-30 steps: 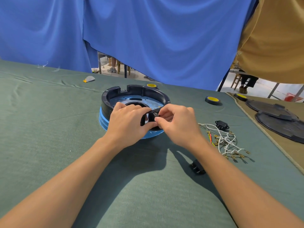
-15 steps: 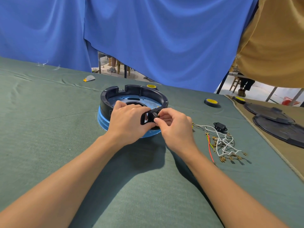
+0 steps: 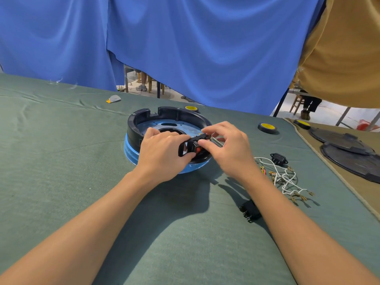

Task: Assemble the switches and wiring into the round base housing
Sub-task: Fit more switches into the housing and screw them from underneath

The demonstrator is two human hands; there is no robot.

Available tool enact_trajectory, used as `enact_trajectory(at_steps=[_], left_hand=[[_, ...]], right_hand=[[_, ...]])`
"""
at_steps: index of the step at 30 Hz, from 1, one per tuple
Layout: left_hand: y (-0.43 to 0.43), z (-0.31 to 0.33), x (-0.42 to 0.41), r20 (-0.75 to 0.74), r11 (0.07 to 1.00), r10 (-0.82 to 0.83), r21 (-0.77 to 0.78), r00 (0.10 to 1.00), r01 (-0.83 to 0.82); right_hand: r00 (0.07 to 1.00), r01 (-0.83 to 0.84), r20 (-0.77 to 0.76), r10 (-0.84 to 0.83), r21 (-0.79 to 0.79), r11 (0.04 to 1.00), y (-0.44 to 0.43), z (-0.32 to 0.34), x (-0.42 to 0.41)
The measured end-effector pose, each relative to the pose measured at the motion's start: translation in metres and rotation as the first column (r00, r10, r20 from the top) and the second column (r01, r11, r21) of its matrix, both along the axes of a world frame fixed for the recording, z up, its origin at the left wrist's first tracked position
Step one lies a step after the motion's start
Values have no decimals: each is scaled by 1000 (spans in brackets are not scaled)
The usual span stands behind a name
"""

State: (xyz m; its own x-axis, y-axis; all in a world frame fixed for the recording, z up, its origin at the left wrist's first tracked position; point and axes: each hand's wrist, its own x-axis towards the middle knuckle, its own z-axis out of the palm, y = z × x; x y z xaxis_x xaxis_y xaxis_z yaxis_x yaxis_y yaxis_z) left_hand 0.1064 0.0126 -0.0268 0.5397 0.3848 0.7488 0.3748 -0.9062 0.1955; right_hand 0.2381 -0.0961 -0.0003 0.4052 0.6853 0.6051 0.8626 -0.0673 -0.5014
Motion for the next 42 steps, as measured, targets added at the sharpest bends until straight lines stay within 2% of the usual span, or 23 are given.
enact_trajectory(at_steps=[5, 7, 10, 16, 23, 32, 38, 42], left_hand=[[2, 0, -2, 12, 999, -37, 8, 999, 37], [3, 1, -2, 7, 999, -45, 6, 999, 45], [4, 0, -2, 7, 999, -52, -2, 999, 52], [7, 0, -3, 25, 996, -76, -48, 997, 77], [5, 1, -2, 26, 994, -60, -85, 998, 62], [5, 0, 2, 32, 991, -15, -133, 999, 19], [3, 0, 5, 36, 992, 11, -124, 999, -6], [4, -2, 5, 49, 993, 0, -117, 999, 5]], right_hand=[[966, -258, -84, 244, -233, 938, 6, 7, 7], [932, -357, -164, 323, -273, 893, 5, 9, 11], [908, -407, -232, 348, -297, 864, 5, 11, 19], [908, -368, -270, 320, -149, 918, 12, 8, 18], [947, -286, -168, 273, -63, 956, 16, 2, 16], [951, -268, -174, 256, -48, 962, 20, 3, 17], [963, -263, -98, 250, -155, 952, 14, 6, 19], [963, -258, -110, 247, -110, 960, 14, 3, 18]])
